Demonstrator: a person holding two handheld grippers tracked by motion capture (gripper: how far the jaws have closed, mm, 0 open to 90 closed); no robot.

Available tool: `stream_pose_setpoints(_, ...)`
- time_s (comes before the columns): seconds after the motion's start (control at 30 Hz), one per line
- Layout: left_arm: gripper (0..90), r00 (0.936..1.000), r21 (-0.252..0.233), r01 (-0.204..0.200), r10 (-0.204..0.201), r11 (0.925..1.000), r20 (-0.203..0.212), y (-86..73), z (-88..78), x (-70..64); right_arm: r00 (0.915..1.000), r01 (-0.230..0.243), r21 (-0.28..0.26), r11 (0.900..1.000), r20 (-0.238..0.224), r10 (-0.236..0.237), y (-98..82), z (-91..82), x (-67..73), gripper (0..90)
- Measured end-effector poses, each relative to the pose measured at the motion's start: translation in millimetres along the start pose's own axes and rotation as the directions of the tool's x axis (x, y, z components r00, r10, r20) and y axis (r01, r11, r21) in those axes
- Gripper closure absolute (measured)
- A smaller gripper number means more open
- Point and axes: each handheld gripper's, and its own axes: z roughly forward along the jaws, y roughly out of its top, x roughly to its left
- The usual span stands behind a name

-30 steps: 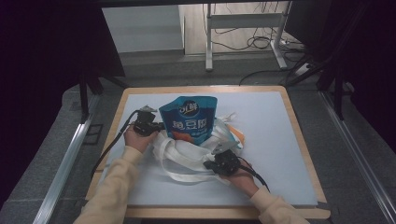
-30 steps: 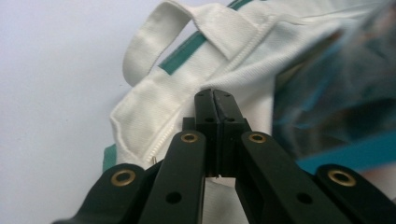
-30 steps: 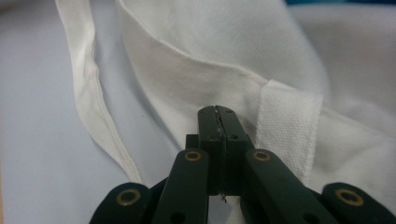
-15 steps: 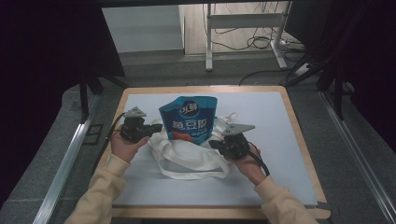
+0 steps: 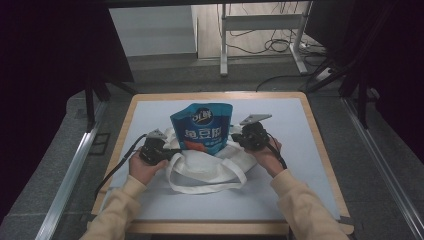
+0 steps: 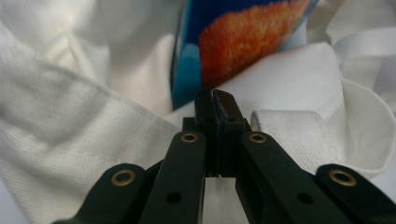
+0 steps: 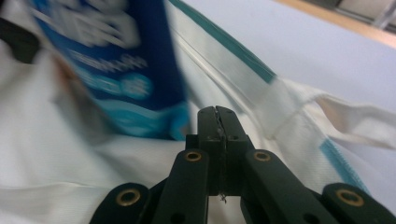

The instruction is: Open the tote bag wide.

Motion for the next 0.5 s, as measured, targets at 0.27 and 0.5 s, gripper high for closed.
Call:
stream_pose_setpoints(0.27,90.0,0.9999,0.025,-0.005,0.004,0.9997,0.009,-12.7,4.4,-0.9,0.9980,-0.060,0.056,0.997,0.023,0.058,-6.7,20.5,-18.5,89.3)
stream_pose_setpoints(0.5,90.0,0.9998,0.040,-0.017,0.017,0.9991,0.006,-18.5,8.9,-5.1,0.9925,-0.116,0.047,0.992,0.044,0.114,-10.6,26.5,-34.2,89.4)
